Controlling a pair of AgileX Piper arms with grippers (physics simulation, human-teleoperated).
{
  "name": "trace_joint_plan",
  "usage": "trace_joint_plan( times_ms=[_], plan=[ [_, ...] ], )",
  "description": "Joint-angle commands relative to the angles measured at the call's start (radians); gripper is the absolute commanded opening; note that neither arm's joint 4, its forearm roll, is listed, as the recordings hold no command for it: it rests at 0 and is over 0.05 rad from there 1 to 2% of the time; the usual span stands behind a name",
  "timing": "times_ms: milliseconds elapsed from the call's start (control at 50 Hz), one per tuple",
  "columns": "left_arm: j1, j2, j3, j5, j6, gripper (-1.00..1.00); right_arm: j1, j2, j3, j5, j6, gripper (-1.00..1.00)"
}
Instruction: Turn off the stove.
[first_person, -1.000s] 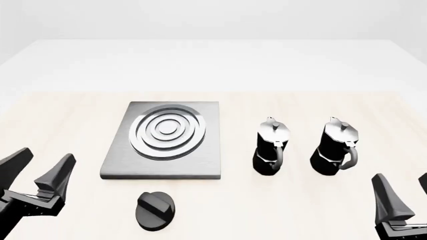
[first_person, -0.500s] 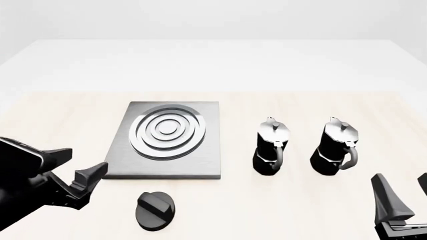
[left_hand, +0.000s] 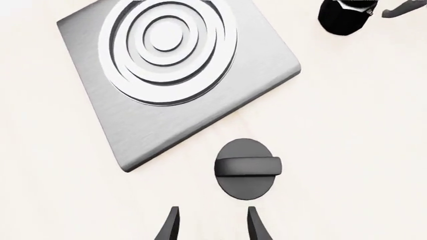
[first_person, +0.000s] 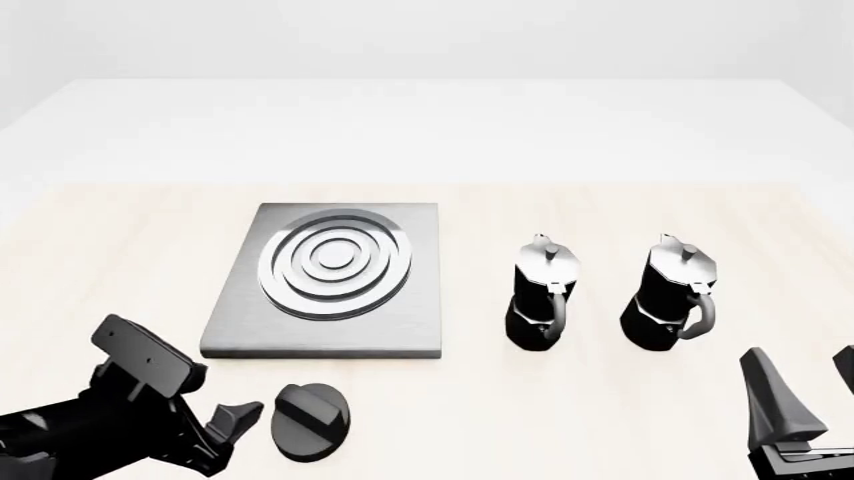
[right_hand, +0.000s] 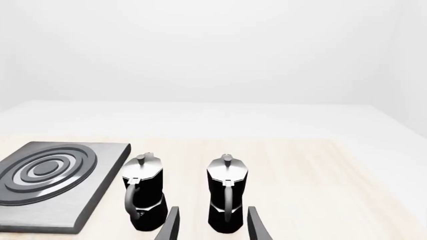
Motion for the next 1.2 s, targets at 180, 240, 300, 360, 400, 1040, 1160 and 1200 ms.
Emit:
trace_joint_plan(
  times_ms=[180, 240, 300, 360, 400, 1040, 1160, 1200],
  plan=[
    [-0.003, 0.141, 0.068, -0.124, 0.023, 1.00, 0.004, 0.000, 0.001, -0.001, -0.004, 1.00],
    [0.019, 0.161, 0.072, -0.142, 0.045, 1.00, 0.007, 0.001, 0.001, -0.001, -0.005, 1.00],
    [0.026, 0.174, 0.071, -0.155, 0.051, 1.00, 0.008, 0.004, 0.001, -0.004, -0.007, 1.00],
    [0.037, 0.209, 0.074, -0.188, 0.064, 1.00, 0.010, 0.004, 0.000, -0.004, -0.008, 1.00],
    [0.038, 0.233, 0.072, -0.209, 0.071, 1.00, 0.011, 0.002, 0.001, -0.002, -0.009, 1.00],
    [0.024, 0.414, 0.004, -0.361, 0.079, 1.00, 0.016, -0.002, 0.002, 0.000, -0.011, 1.00],
    [0.015, 0.433, 0.001, -0.373, 0.078, 1.00, 0.014, -0.002, 0.002, 0.000, -0.009, 1.00],
    [0.014, 0.441, -0.002, -0.377, 0.077, 1.00, 0.014, -0.002, 0.001, 0.000, -0.008, 1.00]
  ],
)
